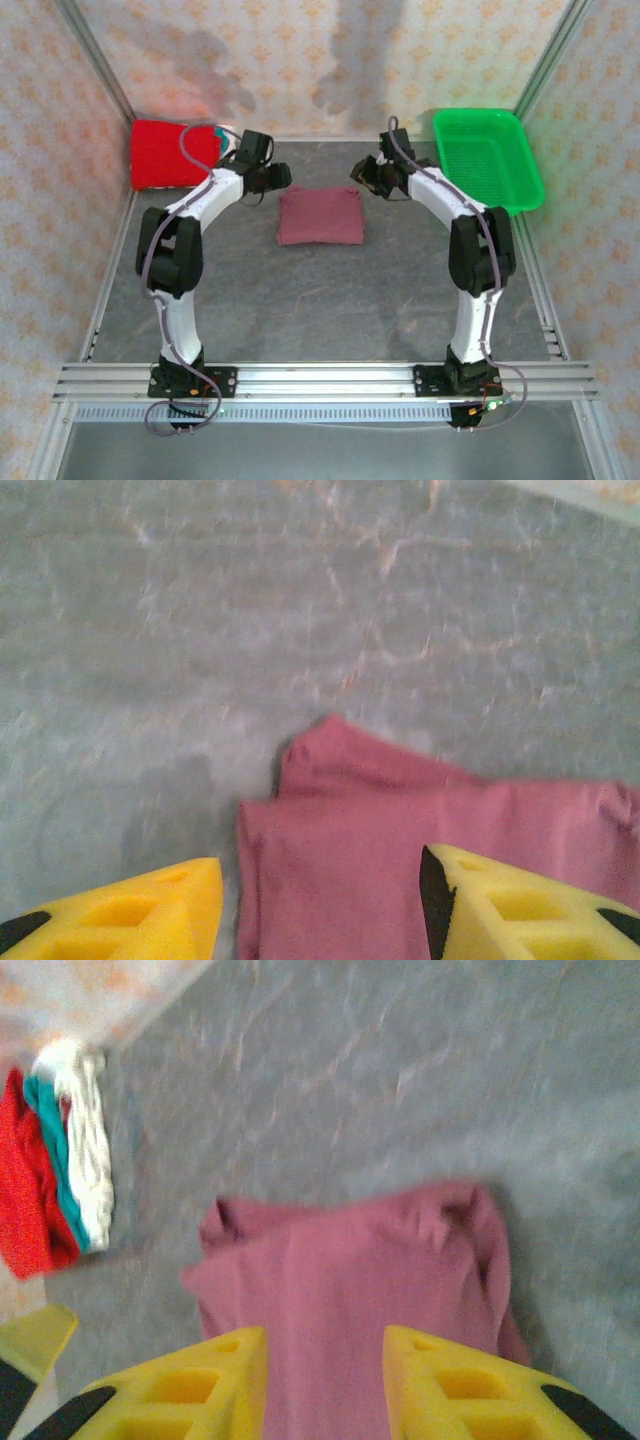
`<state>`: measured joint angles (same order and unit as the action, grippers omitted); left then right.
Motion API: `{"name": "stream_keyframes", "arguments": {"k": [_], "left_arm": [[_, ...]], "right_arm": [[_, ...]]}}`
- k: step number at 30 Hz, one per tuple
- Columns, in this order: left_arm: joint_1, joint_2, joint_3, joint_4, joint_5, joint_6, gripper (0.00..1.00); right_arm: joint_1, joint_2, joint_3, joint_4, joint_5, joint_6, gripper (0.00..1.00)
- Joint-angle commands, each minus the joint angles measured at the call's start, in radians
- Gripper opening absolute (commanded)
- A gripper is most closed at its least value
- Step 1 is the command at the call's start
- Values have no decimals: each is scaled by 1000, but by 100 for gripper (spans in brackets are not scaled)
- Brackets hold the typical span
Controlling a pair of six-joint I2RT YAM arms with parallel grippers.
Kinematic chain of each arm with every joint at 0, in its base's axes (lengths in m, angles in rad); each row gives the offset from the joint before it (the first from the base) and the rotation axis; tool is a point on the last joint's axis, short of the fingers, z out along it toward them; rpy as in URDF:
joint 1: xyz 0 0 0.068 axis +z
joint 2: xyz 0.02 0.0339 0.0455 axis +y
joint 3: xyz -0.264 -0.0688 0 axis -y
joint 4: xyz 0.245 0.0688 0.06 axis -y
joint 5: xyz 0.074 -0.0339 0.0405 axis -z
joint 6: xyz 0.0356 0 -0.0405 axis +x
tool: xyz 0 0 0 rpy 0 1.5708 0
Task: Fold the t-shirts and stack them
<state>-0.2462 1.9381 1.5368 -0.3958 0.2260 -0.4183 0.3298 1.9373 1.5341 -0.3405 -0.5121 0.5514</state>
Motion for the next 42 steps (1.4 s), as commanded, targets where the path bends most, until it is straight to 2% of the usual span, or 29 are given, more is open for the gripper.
{"name": "stream_keyframes", "arguments": {"k": [1,4,8,13,16,20,25,29,31,33,37,42], "left_arm": [[-82,-155,-116,82,-35,-36,55],[-128,-155,-225,204,12,-59,54],[-140,-73,-294,311,59,-96,51],[-145,-35,-391,415,42,-103,51],[-150,-34,-421,400,27,-103,50],[-150,-113,-492,408,-2,-110,51],[-143,-237,-467,302,-85,-92,54],[-118,-209,-345,82,-199,-103,69],[-116,-168,-291,20,-221,-84,76],[-116,-128,-253,-21,-236,-94,81],[-116,-38,-177,-61,-217,-109,82],[-130,42,-123,-55,-195,-110,82]], "right_arm": [[81,-145,-142,154,-97,-2,34],[110,-127,-259,359,-180,85,31],[112,-13,-288,445,-211,116,26],[107,47,-338,499,-168,122,24],[104,66,-360,492,-153,110,23],[103,26,-395,488,-138,105,23],[82,-90,-390,412,-84,88,35],[39,-142,-365,270,92,51,46],[25,-125,-319,164,173,19,51],[12,-100,-292,135,177,-4,56],[5,-49,-259,136,146,-21,64],[5,16,-232,153,88,-36,66]]}}
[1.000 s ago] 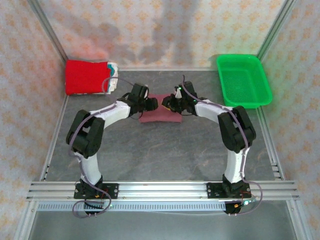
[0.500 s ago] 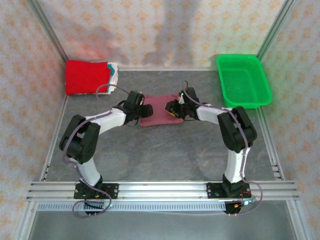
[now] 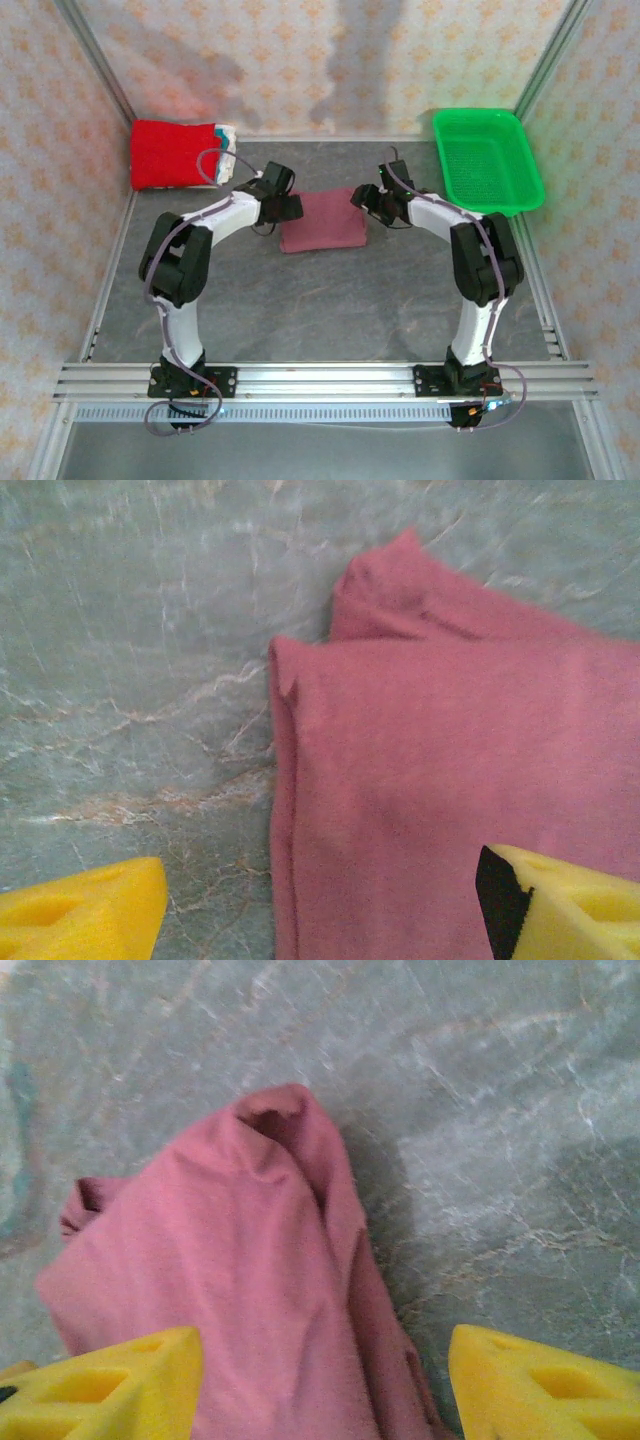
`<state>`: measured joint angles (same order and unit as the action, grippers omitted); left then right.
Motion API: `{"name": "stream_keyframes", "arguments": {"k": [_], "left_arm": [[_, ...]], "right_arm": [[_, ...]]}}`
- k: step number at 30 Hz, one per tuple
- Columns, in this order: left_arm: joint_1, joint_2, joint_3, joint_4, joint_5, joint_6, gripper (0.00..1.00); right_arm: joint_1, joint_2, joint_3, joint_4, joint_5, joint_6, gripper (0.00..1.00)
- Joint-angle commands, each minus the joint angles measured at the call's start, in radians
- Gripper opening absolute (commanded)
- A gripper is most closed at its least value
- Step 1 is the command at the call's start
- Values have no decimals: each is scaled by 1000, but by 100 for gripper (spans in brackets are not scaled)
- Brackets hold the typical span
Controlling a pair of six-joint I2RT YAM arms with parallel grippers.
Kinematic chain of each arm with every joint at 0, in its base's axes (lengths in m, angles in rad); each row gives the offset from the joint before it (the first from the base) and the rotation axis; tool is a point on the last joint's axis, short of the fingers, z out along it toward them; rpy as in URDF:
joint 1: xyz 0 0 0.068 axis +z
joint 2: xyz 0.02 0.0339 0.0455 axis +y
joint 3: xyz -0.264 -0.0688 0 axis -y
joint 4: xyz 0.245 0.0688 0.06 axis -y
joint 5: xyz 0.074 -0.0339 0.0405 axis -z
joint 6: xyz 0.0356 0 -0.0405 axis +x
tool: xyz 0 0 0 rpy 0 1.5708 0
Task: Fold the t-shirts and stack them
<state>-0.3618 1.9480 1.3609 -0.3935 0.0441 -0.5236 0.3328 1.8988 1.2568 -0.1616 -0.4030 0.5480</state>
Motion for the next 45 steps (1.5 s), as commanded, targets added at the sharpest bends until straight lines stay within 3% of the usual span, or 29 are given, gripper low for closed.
{"name": "stream_keyframes", "arguments": {"k": [1,10,19,22,27,31,37,41,42,45], "left_arm": [[-14,44,59,-57,-7,-5,82],[-41,134,78,28,72,-26,76],[-95,182,105,94,146,-57,57],[-100,180,79,148,183,-83,46],[-101,195,82,173,208,-83,15],[-96,192,79,182,209,-75,1],[-22,144,72,134,172,-19,0],[25,84,112,51,72,112,0],[32,82,136,18,47,156,0],[54,93,230,-48,-18,271,0]], "right_arm": [[2,67,49,-21,-33,-32,66],[5,112,17,52,-91,-7,62],[10,142,-6,123,-131,35,57],[10,140,-10,129,-128,39,57],[11,144,-11,152,-139,57,56],[10,136,-13,162,-151,62,56],[-14,25,-41,119,-132,23,59],[-25,-110,-57,-7,50,-37,67],[-26,-142,-59,-46,113,-38,74],[-25,-230,-96,-54,191,-45,78]]}}
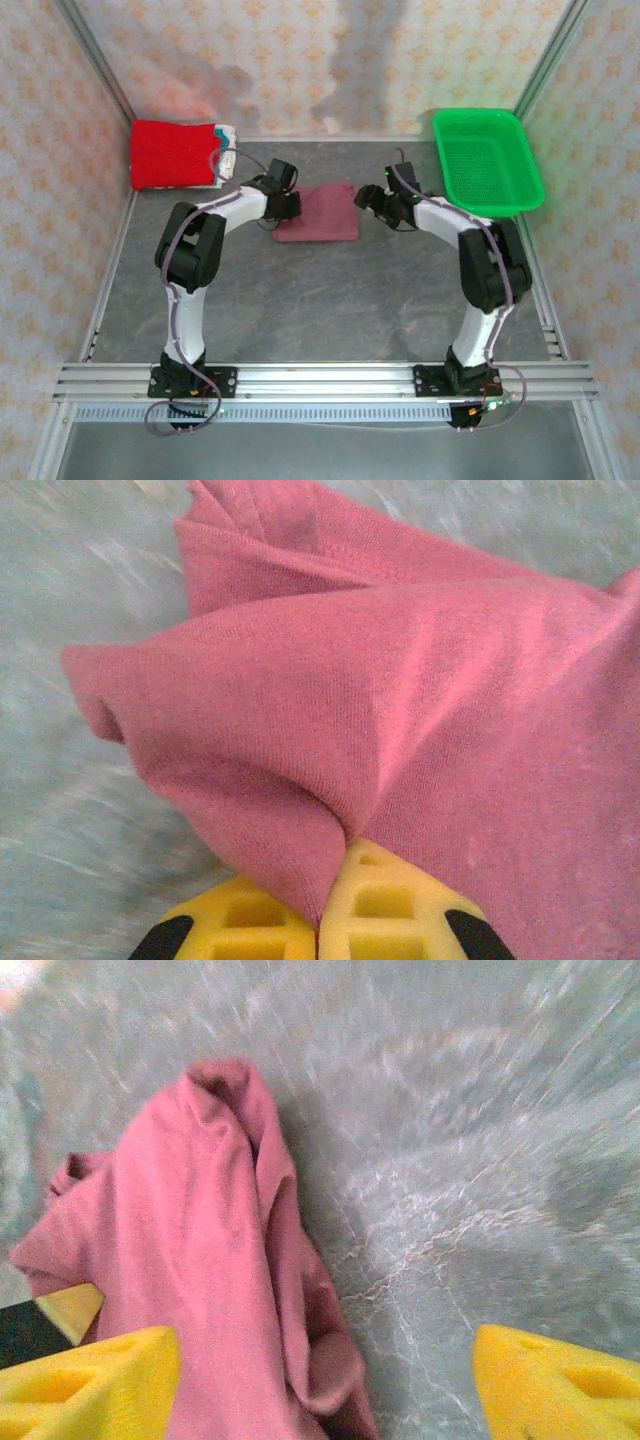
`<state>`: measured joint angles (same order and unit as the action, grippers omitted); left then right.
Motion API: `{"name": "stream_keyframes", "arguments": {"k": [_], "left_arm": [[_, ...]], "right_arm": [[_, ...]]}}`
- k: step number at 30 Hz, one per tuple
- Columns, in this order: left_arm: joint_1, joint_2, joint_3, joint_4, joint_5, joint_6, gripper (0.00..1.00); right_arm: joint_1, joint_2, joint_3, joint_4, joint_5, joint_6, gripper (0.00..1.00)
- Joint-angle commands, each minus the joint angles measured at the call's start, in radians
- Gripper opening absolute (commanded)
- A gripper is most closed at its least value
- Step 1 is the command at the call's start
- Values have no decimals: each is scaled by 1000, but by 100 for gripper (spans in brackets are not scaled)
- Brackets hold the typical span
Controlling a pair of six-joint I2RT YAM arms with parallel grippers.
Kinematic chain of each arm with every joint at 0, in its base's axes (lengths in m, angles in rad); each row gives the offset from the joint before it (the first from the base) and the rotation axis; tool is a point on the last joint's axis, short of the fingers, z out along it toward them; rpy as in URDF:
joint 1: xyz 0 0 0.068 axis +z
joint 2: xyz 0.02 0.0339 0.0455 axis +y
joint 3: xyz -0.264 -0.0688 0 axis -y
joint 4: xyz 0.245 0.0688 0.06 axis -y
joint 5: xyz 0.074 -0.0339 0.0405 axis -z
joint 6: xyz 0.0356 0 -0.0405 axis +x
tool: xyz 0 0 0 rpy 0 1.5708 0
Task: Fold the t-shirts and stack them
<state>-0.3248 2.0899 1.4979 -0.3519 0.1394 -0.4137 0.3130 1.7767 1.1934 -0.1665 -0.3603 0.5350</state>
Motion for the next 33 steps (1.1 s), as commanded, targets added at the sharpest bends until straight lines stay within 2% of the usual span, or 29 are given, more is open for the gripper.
{"name": "stream_keyframes", "arguments": {"k": [1,4,7,9,15,20,23,27,33], "left_arm": [[24,-43,119,-99,-121,195,0],[36,-24,212,-128,-183,315,0],[46,-2,303,-127,-307,481,0],[75,23,387,-141,-325,559,0],[203,99,655,-205,-183,621,0],[293,240,999,-380,-57,652,0],[335,312,1139,-413,4,687,0],[402,368,1258,-431,85,662,0],[500,384,1263,-418,177,643,0]], "right_arm": [[-5,-129,-56,-24,141,-32,78],[7,-203,-134,73,116,-35,78],[32,-252,-180,117,97,-87,78],[50,-275,-201,140,66,-142,79],[57,-294,-262,151,9,-134,82],[57,-302,-288,128,7,-97,82],[57,-314,-300,109,19,-81,82],[59,-336,-331,78,63,-62,82],[58,-349,-379,60,104,-40,81]]}}
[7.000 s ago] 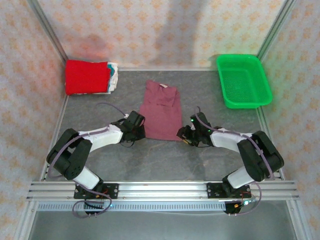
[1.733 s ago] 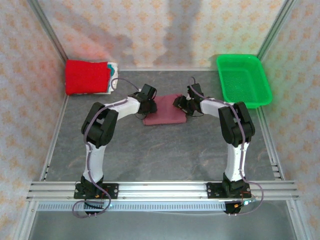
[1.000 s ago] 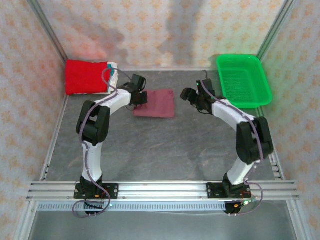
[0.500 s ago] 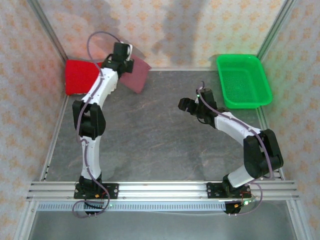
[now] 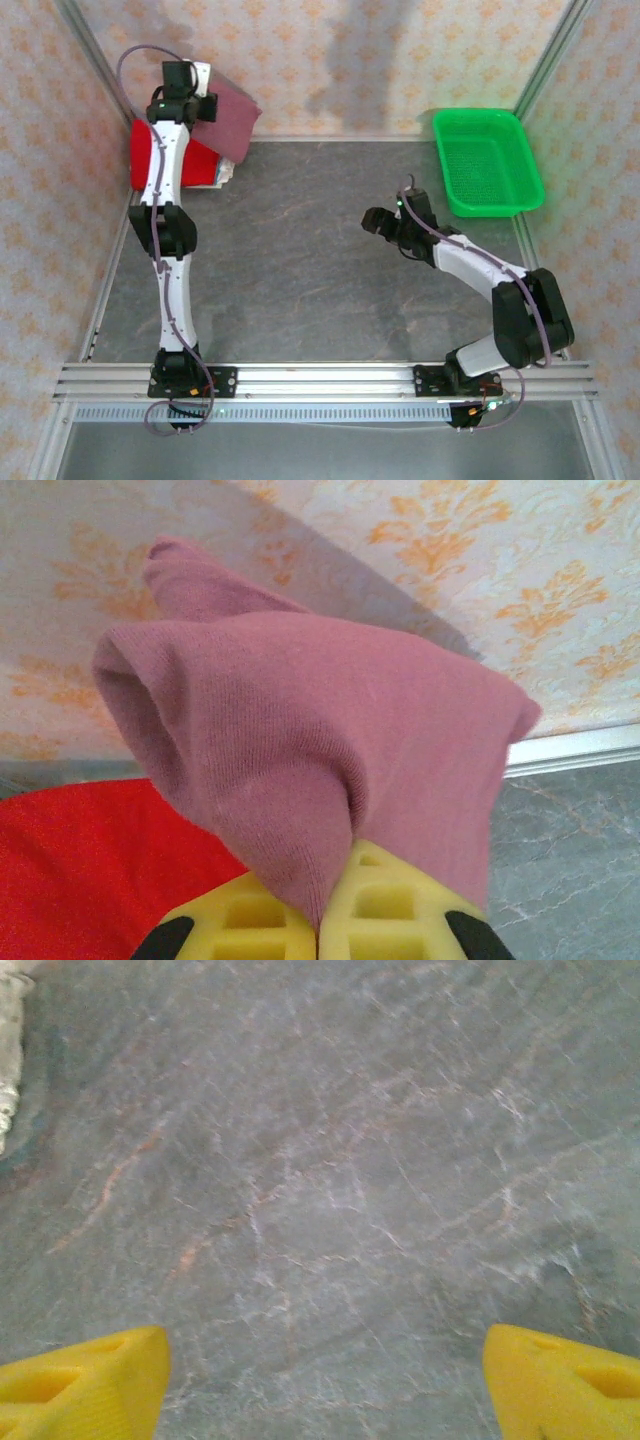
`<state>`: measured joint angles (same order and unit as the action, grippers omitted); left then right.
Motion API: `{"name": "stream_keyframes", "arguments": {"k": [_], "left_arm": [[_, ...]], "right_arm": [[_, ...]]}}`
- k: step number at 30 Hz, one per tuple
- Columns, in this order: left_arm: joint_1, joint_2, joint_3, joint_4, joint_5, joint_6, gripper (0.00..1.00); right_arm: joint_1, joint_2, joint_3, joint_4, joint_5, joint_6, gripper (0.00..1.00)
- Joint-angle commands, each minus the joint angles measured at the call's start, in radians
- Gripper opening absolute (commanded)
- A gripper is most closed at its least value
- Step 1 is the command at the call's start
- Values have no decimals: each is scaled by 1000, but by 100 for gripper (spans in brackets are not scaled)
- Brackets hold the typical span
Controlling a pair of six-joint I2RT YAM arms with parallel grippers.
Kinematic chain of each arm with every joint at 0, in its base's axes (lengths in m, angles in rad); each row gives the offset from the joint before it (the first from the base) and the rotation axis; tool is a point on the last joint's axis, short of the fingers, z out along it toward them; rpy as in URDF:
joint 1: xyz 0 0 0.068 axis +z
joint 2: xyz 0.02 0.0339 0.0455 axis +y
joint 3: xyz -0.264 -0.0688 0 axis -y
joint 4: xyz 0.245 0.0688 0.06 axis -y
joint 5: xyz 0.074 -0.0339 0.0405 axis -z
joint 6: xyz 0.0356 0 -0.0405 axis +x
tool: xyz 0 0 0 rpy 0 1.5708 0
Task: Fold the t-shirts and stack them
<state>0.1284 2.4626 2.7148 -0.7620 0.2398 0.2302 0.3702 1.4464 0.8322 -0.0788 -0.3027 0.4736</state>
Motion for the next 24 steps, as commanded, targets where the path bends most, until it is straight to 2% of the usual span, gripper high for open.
{"name": "stream_keyframes", "arguments": {"k": [1,8,12,16,20,21,22,23,24], "left_arm": [[59,15,47,-7,82,3,0],[139,44,46,14,120,-16,0],[165,84,45,51,90,-1,0],[196,138,48,115,27,26,0],[216,183,73,170,-86,64,0],[220,190,78,187,-125,70,3],[225,194,82,205,-172,74,14],[229,193,83,222,-222,75,35],[233,189,86,231,-257,74,49]], "right_arm": [[1,-15,-17,-33,48,25,81],[17,17,24,-86,66,27,81],[32,38,48,-107,72,35,81],[42,36,56,-114,79,44,81],[45,19,58,-134,86,40,81],[45,16,58,-136,89,36,81],[45,11,58,-136,91,34,81],[44,8,58,-136,92,32,81],[45,5,59,-136,92,29,81]]}}
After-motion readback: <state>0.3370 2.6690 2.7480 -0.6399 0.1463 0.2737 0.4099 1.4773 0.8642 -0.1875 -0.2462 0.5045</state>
